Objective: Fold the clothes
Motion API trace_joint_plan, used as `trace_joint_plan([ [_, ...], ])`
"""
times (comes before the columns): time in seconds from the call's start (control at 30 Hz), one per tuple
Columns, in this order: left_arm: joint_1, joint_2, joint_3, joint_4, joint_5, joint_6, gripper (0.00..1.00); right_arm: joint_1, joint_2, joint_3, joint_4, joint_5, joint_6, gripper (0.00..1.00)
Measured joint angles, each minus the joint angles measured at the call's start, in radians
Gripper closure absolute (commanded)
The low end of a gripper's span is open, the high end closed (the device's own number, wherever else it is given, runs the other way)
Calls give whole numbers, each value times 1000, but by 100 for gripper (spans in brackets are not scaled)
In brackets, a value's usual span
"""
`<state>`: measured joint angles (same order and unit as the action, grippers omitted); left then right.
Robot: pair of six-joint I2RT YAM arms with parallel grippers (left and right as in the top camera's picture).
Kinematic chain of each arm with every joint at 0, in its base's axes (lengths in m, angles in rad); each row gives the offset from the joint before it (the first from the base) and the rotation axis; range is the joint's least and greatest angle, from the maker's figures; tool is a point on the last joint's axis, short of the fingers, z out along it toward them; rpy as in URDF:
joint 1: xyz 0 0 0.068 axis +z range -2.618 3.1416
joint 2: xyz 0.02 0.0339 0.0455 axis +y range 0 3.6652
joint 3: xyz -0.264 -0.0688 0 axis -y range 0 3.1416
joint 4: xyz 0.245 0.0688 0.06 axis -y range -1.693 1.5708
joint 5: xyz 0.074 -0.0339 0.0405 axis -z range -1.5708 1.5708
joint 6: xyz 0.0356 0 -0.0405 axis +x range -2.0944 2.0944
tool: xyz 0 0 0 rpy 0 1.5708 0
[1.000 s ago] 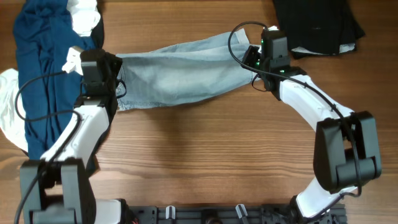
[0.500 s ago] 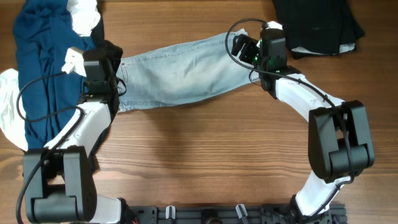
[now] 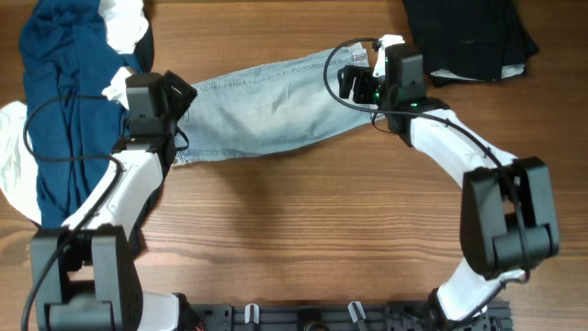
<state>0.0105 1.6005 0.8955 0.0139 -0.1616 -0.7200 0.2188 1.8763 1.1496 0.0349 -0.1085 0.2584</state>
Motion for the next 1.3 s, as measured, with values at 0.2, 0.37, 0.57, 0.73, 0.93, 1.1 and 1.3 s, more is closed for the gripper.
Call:
trace_joint_plan([
  [0.2,-6,-36,108,-345,106,92,11,0,-39,11,-111,-39,-149,1],
  [0.37,-24,-39,117,-393,157,131,26,30,-39,11,-109,-132,-221,1],
  [0.57,-57,11,118,-391,213,144,84,168,-34,11,-99,-187,-281,9],
  [0.73,-72,98,117,-392,235,111,96,242,-1,11,-129,-206,-334,11],
  [0.93,-111,178,118,-365,238,77,96,319,77,12,-143,-184,-383,19],
  [1.1,-129,218,118,-349,233,67,96,317,149,17,-136,-160,-380,23],
  [1.3,-129,220,119,-347,212,48,96,254,151,24,-150,-145,-338,21],
])
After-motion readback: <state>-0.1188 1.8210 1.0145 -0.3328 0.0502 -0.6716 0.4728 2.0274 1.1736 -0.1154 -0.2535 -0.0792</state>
